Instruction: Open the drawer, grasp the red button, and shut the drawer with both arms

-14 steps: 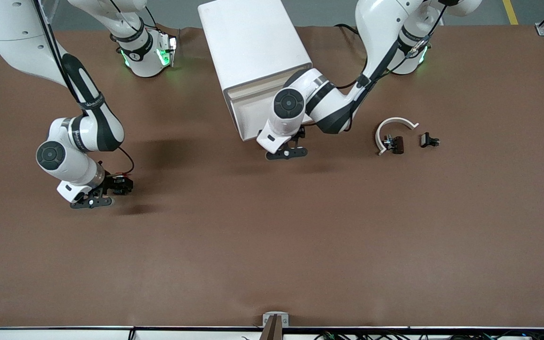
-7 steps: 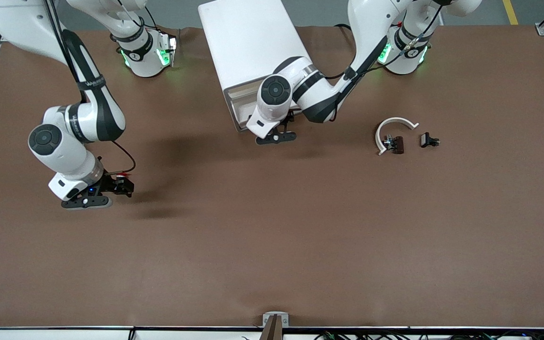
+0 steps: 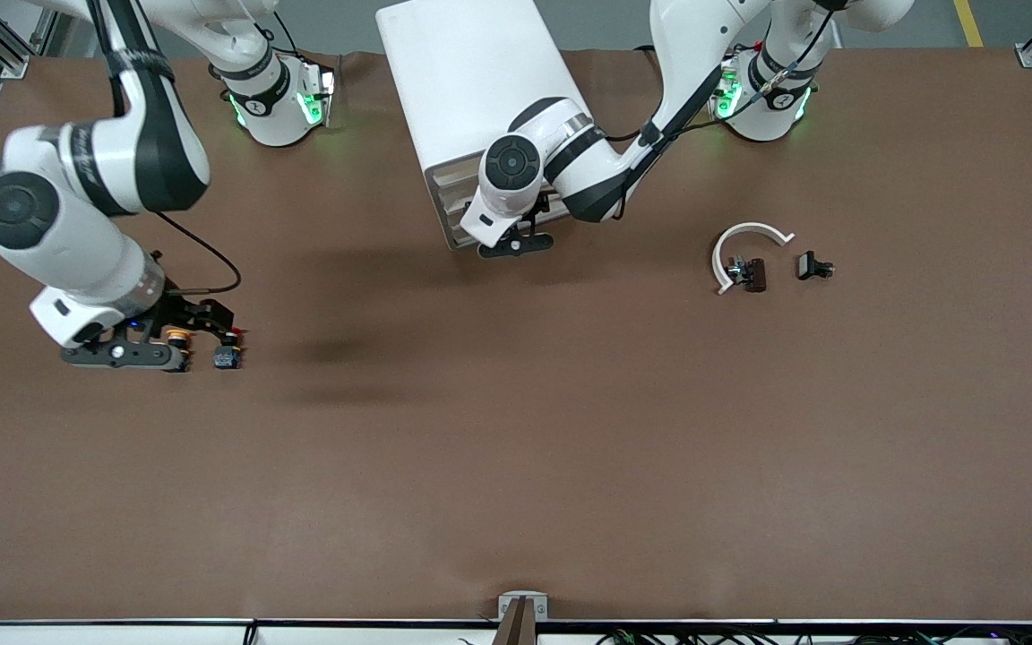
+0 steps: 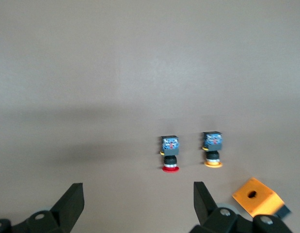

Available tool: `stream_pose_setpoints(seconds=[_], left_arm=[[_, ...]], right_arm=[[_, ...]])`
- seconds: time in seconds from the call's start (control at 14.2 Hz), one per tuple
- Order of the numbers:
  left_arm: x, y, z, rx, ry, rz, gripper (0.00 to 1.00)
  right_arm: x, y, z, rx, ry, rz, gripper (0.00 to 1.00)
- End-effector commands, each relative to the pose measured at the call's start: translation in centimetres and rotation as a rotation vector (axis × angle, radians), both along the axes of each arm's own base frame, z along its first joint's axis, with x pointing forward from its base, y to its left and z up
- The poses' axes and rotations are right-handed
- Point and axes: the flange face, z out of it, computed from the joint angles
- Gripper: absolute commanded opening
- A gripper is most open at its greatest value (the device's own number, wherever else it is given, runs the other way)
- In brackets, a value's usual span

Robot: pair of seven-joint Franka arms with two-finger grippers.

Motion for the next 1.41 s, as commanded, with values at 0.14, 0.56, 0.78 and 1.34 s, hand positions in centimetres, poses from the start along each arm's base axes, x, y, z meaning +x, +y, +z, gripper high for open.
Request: stream_pose_setpoints(seconds=[0.14,0.56,0.78,1.34], left_arm=[[1.6,0.7,1.3,-0.013,-0.020,0.033,1.00],[15.4,11.8,7.4,0.026,-0.195,0.159,1.00],[20.6,17.5,11.4,0.057,-0.255,0.222,1.00],[27.4,32.3,25.5,0.132,-0.334,0.169,1.00]], right_arm=[[1.2,0.0,5.9,-0.013,-0.002,-0.030,1.00],[1.1,-0.7,12.4,0.081,-0.011,-0.072,1.00],[0.8,-1.1,13.5,0.093,-0.012,-0.055,1.00],[0.5,-2.3,15.2,0.096,-0.018,0.010,1.00]])
